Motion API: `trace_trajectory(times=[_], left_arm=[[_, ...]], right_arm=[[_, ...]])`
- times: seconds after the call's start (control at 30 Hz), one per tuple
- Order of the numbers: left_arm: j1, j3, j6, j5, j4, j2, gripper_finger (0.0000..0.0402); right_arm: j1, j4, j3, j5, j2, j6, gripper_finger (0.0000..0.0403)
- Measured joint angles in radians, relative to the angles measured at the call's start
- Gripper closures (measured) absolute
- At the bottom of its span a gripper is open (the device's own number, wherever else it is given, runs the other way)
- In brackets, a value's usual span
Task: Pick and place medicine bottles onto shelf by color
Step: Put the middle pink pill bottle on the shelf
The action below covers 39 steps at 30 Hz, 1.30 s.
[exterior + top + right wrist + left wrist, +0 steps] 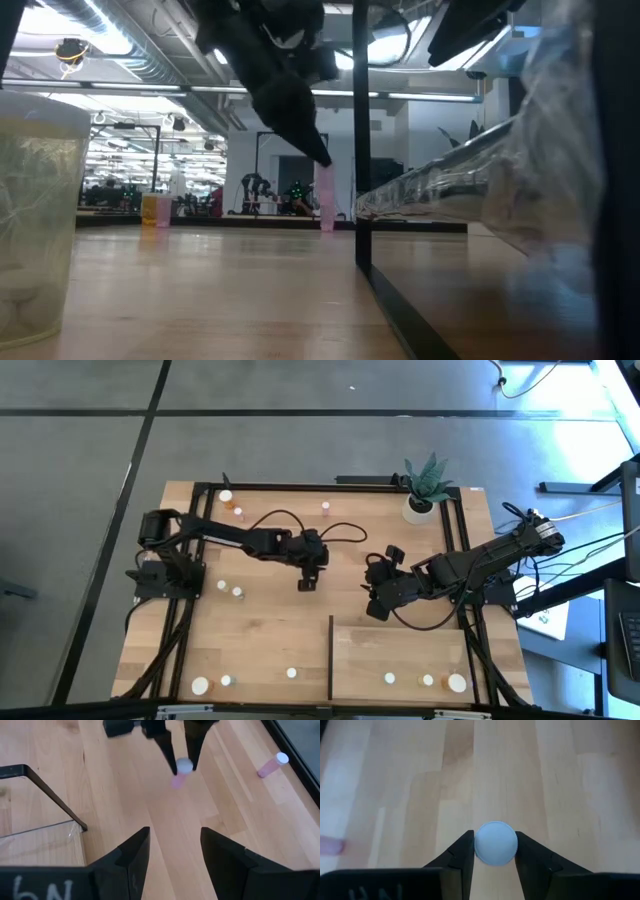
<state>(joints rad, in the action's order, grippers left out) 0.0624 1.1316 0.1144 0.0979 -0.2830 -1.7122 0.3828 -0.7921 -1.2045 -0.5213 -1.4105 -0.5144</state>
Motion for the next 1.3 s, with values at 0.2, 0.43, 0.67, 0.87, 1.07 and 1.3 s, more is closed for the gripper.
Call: trace_trajectory(times=[0.2, 0.43, 0.67, 0.87, 1.07, 1.3], left_arm=[[-0.008, 0.0, -0.006, 0.039, -0.022, 0.07, 0.0291], [-0.054, 0.0, -0.021, 0.123, -0.053, 0.165, 0.0291], [-0.136, 0.005, -0.071, 0.177, -0.058, 0.267, 0.0291], [-0.23, 0.104, -0.059, 0.226, -0.082, 0.284, 0.0291], [-0.327, 0.248, -0.052, 0.277, -0.146, 0.248, 0.0292], [-0.425, 0.383, -0.051, 0.306, -0.179, 0.177, 0.0292]], right_arm=[[0.0, 0.014, 0.0, 0.0, 0.0, 0.0, 0.0225], [0.0, 0.019, 0.0, 0.001, 0.0, 0.0, 0.0225], [0.0, 0.018, 0.0, 0.001, 0.0, 0.0, 0.0225], [0.0, 0.022, 0.0, 0.001, 0.0, 0.0, 0.0225], [0.0, 0.042, 0.0, 0.001, 0.0, -0.001, 0.0225], [0.032, 0.082, 0.001, 0.108, 0.01, 0.049, 0.0225]])
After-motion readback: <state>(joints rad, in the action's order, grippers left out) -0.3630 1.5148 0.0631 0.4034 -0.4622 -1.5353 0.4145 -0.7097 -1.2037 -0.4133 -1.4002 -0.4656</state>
